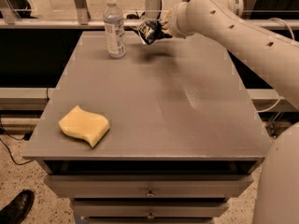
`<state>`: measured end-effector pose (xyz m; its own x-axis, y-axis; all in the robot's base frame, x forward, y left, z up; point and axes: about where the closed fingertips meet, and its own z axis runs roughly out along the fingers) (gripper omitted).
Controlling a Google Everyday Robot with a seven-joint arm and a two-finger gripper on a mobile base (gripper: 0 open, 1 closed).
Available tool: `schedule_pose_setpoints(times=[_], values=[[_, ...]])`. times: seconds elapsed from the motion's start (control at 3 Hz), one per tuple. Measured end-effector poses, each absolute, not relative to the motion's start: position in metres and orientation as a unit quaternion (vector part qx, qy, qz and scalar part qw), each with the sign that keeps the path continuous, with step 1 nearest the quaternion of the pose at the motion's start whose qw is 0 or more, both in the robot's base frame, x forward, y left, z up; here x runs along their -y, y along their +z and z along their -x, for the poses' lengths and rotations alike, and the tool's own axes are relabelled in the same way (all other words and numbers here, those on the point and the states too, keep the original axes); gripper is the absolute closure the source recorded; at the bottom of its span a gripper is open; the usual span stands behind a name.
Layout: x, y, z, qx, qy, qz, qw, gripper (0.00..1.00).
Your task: Move blue chip bag near blue plastic bottle
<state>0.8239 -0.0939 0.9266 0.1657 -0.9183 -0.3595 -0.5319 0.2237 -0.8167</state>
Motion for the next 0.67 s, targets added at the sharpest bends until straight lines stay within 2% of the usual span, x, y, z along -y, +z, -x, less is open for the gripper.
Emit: schedule_pose_setpoints(times=[0.33,0.67], values=[[0.077,0.921,-0.819,-0.614,-0.185,0.591,0.489,1.00],[0.065,0.919,-0.810,-0.614,-0.173,0.596,0.488,0.83]])
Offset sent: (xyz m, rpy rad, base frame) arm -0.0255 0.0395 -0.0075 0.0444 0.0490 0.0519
